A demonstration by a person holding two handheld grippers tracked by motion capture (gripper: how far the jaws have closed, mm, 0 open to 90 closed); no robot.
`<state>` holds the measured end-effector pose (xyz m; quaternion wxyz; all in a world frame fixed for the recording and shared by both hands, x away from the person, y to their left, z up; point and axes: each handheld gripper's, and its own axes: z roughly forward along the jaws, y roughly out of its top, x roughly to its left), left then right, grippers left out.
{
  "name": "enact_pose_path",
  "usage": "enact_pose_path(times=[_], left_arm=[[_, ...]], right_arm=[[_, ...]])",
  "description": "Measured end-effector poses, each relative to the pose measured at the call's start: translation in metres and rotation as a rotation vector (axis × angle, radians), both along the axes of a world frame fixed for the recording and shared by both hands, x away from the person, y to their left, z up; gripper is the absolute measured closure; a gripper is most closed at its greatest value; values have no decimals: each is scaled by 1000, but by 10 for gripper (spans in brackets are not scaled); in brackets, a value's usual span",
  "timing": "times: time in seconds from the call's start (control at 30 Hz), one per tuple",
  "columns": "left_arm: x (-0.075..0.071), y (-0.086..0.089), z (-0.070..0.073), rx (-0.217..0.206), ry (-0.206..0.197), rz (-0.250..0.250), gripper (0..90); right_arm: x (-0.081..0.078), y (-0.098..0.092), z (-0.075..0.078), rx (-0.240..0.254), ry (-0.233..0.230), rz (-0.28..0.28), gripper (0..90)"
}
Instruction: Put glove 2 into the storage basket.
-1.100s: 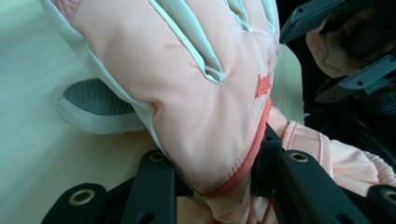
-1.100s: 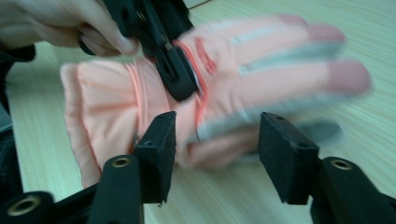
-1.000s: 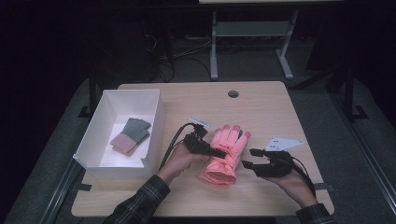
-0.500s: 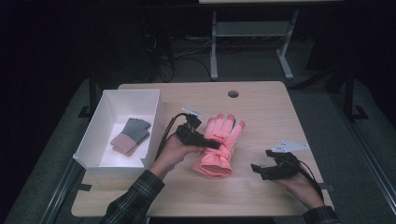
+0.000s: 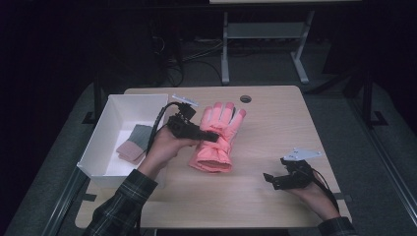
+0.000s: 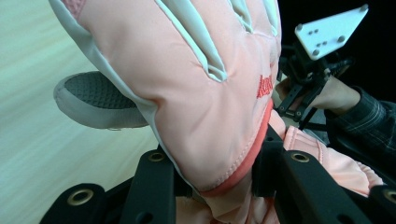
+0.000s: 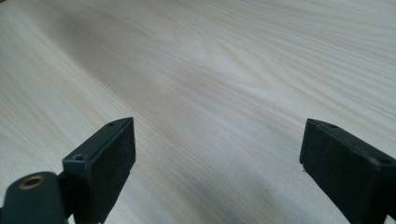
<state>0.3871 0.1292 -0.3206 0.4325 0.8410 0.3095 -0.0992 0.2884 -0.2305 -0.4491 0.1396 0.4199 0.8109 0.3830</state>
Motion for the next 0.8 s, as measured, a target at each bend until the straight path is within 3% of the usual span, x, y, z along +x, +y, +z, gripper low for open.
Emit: enact_pose_path(times=[0.33, 0.57, 0.8], left_arm=[[6, 37, 29, 17, -36, 63, 664], [9, 68, 44, -11, -51, 109, 663], [10, 102, 56, -5, -58, 162, 663]], right_arm=[[1, -2, -2, -16, 18, -21, 88], [2, -2, -4, -32, 23, -20, 88], [3, -3, -4, -34, 20, -30, 85]])
